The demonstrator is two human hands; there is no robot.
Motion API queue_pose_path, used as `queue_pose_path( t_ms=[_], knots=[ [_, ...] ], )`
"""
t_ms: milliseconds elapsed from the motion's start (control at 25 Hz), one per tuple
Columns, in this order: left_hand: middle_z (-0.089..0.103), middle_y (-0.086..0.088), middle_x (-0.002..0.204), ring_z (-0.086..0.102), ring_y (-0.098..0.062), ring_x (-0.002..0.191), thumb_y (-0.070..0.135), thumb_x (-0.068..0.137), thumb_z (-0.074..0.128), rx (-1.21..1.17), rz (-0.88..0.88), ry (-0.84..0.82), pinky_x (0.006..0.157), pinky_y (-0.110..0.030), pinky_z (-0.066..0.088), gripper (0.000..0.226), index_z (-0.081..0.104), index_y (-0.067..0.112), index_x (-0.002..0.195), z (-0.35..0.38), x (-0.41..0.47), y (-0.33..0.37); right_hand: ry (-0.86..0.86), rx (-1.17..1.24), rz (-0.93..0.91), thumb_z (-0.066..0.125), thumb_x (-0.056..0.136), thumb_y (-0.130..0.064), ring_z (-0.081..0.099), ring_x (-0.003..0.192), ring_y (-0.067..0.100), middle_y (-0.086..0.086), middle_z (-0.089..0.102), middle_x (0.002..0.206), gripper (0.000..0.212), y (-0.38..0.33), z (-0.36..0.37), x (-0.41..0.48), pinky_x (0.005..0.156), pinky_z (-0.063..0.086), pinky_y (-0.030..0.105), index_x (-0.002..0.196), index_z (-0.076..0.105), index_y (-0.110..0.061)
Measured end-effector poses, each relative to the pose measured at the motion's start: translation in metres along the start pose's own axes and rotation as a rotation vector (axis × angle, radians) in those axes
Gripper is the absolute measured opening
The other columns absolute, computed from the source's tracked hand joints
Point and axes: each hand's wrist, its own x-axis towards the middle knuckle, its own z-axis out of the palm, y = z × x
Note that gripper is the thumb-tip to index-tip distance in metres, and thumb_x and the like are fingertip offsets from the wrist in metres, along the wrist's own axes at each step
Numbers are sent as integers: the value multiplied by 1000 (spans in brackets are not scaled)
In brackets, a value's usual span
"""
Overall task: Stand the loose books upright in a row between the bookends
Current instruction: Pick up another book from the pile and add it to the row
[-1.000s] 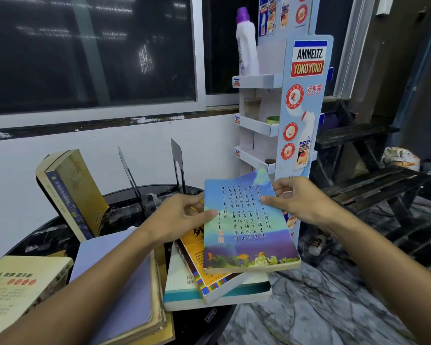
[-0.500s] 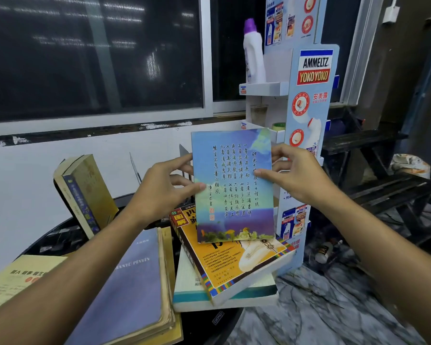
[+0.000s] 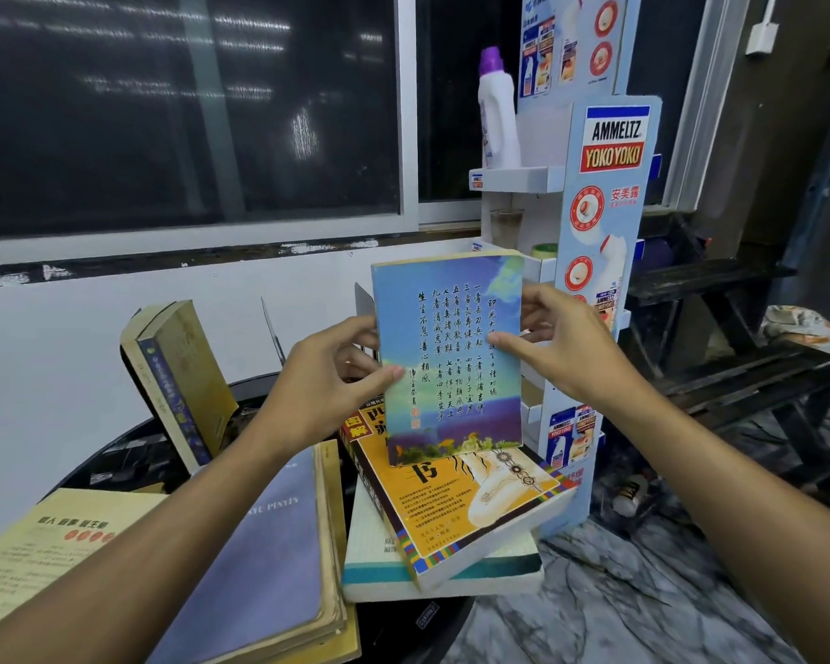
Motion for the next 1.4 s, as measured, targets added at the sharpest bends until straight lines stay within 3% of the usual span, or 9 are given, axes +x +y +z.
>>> queue_pose_path(
  t_ms=[160,280,400,560,720,960,1080,1240,1400],
  knots=[
    [70,6,111,74,-15,87,23,86,76,-21,-6,15,79,-42,62,41,62,32,123,5,-8,2,216,-77,-10,84,78,-37,51,94,9,-3,47,112,58,-9,8,-9,82,48,19,118,45,-22],
    [71,10,110,73,-13,88,23,88,75,-24,21,43,78,-35,63,40,61,38,122,12,-17,9,299,-35,-129,80,84,-34,50,86,6,-4,50,104,41,-28,11,-24,75,43,12,107,50,-18],
    [69,12,108,70,-10,84,21,89,75,24,71,113,73,-19,59,41,61,42,120,23,-27,17,207,24,-174,75,87,-40,58,94,6,-6,57,104,35,-54,15,-40,77,51,17,109,58,-19],
    [66,14,102,68,-10,83,21,87,77,37,133,132,72,-18,57,38,68,29,123,37,-39,29,120,35,-178,74,83,-52,58,106,5,-8,59,113,51,-82,11,-54,88,56,30,120,58,-21],
    [60,13,107,65,-10,91,21,85,79,27,169,88,70,-19,59,42,67,23,125,50,-52,36,67,-3,-155,72,77,-62,58,109,3,-12,59,117,64,-100,0,-61,91,56,28,125,57,-23],
    [54,12,115,64,-12,92,23,85,79,59,165,67,64,-20,60,67,51,27,146,72,-62,37,82,-200,-107,71,86,-52,68,89,6,-4,69,115,59,-113,-14,-60,71,55,19,132,56,-17],
    [51,15,117,61,-7,95,31,86,77,130,162,81,70,-20,60,73,43,29,150,79,-62,36,108,-278,-89,69,91,-42,67,86,15,2,71,106,46,-115,-16,-58,65,52,22,124,58,-13],
    [51,18,123,57,-4,107,43,85,75,231,174,84,87,-27,58,75,41,30,151,79,-58,33,136,-349,-96,64,94,-37,65,85,21,9,70,106,33,-116,-14,-54,68,60,37,113,58,-11],
    [53,19,129,55,0,114,51,84,72,263,170,49,97,-30,54,76,42,30,151,68,-58,29,149,-352,-118,62,95,-34,65,85,23,10,70,106,25,-118,-13,-49,68,60,41,105,58,-11]
  ],
)
